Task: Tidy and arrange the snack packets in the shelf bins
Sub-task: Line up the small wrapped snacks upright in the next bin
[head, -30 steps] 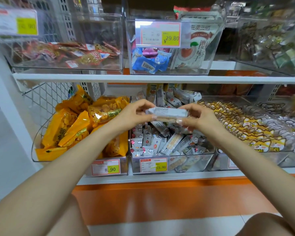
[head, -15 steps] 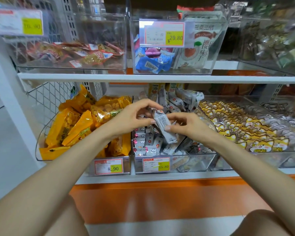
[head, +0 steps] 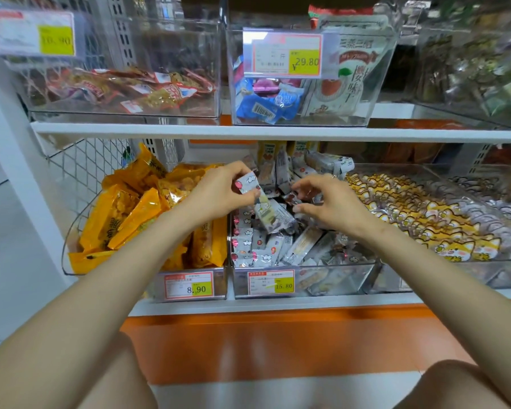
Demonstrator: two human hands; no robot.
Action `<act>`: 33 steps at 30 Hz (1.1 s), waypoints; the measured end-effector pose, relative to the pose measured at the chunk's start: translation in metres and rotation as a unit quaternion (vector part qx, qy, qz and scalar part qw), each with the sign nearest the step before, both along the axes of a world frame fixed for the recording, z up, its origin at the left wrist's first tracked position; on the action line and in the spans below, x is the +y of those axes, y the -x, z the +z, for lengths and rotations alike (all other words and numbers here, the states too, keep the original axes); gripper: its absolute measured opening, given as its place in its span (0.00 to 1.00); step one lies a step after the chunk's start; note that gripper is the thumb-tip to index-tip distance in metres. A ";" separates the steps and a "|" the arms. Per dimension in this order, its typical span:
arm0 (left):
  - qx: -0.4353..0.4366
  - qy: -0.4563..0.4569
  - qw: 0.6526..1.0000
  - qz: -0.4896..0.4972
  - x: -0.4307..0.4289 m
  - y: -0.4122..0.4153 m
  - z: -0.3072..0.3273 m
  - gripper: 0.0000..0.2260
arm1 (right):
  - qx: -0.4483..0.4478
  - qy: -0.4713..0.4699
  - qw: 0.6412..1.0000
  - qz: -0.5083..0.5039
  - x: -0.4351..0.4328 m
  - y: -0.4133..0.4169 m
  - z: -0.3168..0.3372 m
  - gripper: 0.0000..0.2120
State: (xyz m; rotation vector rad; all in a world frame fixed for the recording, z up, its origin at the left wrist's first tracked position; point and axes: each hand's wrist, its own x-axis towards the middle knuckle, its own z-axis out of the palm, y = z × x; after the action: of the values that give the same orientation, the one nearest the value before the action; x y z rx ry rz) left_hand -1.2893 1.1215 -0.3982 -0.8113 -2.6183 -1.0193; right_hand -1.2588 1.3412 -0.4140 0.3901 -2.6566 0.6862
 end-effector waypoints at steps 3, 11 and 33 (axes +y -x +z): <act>0.016 0.073 0.996 -0.045 -0.001 0.000 -0.001 0.08 | -0.053 -0.097 0.993 0.033 -0.004 0.009 -0.006 0.12; 0.044 0.224 0.966 -0.119 0.008 0.010 -0.015 0.10 | -0.032 -0.430 0.902 0.024 -0.036 0.019 -0.031 0.19; -0.021 0.270 0.954 -0.129 0.005 0.030 -0.028 0.14 | -0.075 -0.342 0.934 0.072 -0.020 0.019 -0.019 0.15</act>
State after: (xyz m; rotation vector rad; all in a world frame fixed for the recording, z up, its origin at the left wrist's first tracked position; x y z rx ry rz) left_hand -1.3192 1.1261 -0.4266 -1.2849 -2.9200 -0.3540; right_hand -1.2776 1.3212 -0.4331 0.7436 -2.9685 -0.2180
